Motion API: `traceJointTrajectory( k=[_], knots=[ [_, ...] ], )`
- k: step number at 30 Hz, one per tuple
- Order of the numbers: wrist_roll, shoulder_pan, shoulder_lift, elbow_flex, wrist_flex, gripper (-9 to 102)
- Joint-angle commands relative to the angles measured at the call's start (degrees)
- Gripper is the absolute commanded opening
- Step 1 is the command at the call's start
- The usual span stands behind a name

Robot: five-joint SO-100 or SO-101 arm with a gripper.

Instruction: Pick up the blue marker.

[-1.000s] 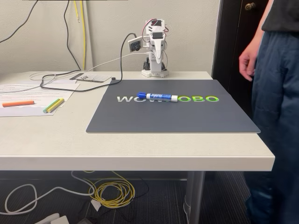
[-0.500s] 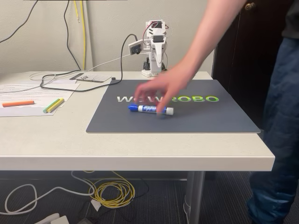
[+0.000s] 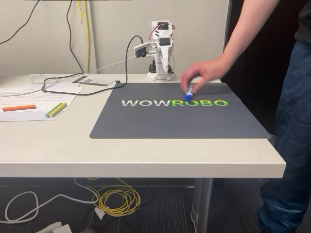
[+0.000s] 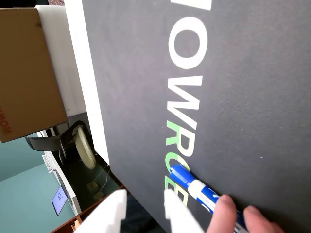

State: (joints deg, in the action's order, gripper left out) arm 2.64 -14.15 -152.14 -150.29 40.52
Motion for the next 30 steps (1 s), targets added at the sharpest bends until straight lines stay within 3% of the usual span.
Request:
traceJointTrajectory(
  k=[1, 10, 14, 24, 30],
  knots=[
    [0.0, -0.26, 0.26, 2.72, 0.09, 10],
    [-0.79, -0.44, 0.35, 2.72, 0.18, 10],
    [-5.89, -1.76, 1.41, 2.9, 0.26, 11],
    [-33.93, -5.63, 18.72, 21.8, 14.33, 15],
    [-53.35, -5.98, 21.8, 22.85, 14.85, 20]
  ],
)
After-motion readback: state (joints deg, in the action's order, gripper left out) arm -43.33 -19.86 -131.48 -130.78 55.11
